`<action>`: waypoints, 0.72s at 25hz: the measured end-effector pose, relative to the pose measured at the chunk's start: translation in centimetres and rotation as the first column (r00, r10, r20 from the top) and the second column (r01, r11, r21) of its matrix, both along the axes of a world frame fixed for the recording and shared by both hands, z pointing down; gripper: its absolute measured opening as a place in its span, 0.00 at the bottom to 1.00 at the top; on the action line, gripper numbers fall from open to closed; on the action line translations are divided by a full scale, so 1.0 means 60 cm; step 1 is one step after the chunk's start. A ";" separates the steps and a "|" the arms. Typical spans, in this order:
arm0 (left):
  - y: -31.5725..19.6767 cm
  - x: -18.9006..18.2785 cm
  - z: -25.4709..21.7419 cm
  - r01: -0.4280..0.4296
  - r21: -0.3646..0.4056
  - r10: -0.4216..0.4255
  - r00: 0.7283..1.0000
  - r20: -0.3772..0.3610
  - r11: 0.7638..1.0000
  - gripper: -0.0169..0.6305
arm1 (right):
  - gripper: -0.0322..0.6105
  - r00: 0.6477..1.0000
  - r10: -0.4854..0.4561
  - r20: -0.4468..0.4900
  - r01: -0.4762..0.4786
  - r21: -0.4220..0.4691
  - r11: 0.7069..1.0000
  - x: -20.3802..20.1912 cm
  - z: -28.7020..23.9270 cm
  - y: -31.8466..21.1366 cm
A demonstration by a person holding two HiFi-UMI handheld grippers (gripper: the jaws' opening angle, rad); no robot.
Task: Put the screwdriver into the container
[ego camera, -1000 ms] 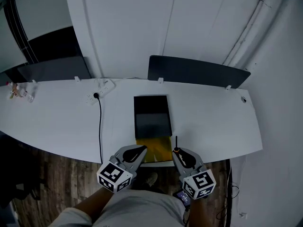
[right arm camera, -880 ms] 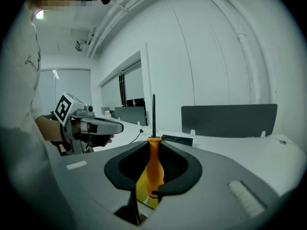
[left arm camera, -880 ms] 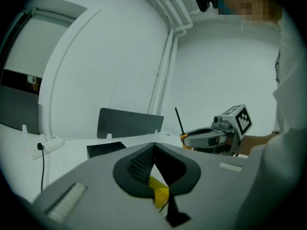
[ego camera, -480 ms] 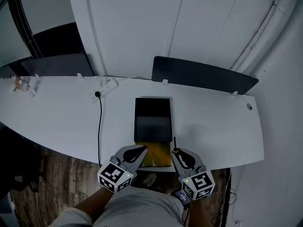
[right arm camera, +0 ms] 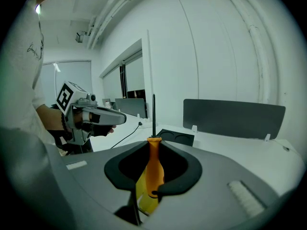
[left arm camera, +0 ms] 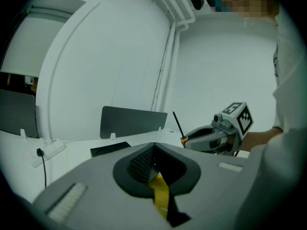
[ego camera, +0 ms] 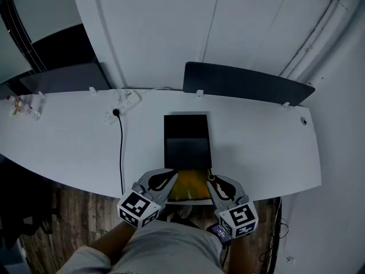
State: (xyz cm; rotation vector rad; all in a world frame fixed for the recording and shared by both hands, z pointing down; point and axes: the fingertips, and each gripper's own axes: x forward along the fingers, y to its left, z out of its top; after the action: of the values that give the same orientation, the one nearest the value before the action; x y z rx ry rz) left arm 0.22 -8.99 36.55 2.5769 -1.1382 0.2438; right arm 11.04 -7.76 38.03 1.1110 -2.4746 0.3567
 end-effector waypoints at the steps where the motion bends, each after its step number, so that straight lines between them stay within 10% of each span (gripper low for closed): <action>1: -0.003 -0.002 0.001 -0.001 0.000 0.001 1.000 0.002 1.000 0.03 | 0.18 1.000 0.000 -0.005 0.000 -0.003 1.000 -0.001 0.003 -0.001; 18: -0.012 -0.021 0.047 -0.024 -0.068 0.025 1.000 0.008 0.997 0.03 | 0.18 0.996 -0.027 -0.091 0.020 -0.071 0.997 -0.024 0.058 -0.017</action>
State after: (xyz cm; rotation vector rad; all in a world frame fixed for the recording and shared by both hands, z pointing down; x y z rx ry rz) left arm -1.04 -9.72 39.34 2.5341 -1.0828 0.2947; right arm 9.61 -8.81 41.51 1.0456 -2.3742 0.3744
